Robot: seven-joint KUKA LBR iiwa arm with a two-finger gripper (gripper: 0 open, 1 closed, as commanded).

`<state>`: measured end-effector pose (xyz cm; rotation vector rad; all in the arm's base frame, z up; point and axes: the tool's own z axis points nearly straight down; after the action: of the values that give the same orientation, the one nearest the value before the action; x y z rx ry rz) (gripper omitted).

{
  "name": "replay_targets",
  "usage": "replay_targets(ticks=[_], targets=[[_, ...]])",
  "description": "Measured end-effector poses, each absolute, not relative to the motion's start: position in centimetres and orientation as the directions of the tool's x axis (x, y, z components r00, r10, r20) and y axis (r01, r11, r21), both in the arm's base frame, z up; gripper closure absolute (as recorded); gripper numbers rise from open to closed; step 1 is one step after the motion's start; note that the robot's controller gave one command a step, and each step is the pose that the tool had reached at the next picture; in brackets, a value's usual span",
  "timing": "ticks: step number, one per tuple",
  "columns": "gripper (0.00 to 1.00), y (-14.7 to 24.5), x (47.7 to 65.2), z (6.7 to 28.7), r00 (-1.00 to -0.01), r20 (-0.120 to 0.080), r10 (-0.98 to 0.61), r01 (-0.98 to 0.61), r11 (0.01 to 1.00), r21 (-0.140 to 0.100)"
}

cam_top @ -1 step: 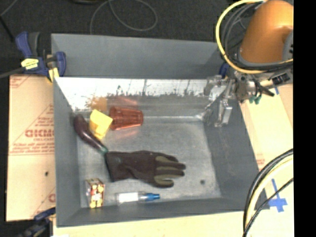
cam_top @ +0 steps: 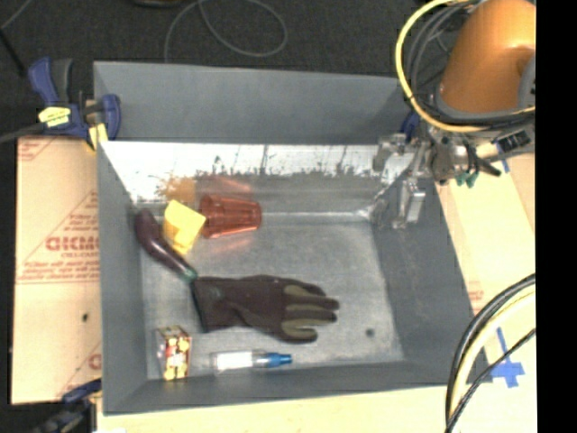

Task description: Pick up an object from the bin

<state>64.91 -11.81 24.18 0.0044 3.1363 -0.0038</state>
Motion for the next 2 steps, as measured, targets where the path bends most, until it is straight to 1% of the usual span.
replay_targets(ticks=[1, 2], targets=[[0.0, -7.6, 61.5, 19.1, -1.0, -0.006, 0.015, 0.015, 1.0, -0.002], [0.0, -5.4, 61.2, 16.9, -0.999, 0.005, 0.033, 0.033, 0.999, 0.001]])
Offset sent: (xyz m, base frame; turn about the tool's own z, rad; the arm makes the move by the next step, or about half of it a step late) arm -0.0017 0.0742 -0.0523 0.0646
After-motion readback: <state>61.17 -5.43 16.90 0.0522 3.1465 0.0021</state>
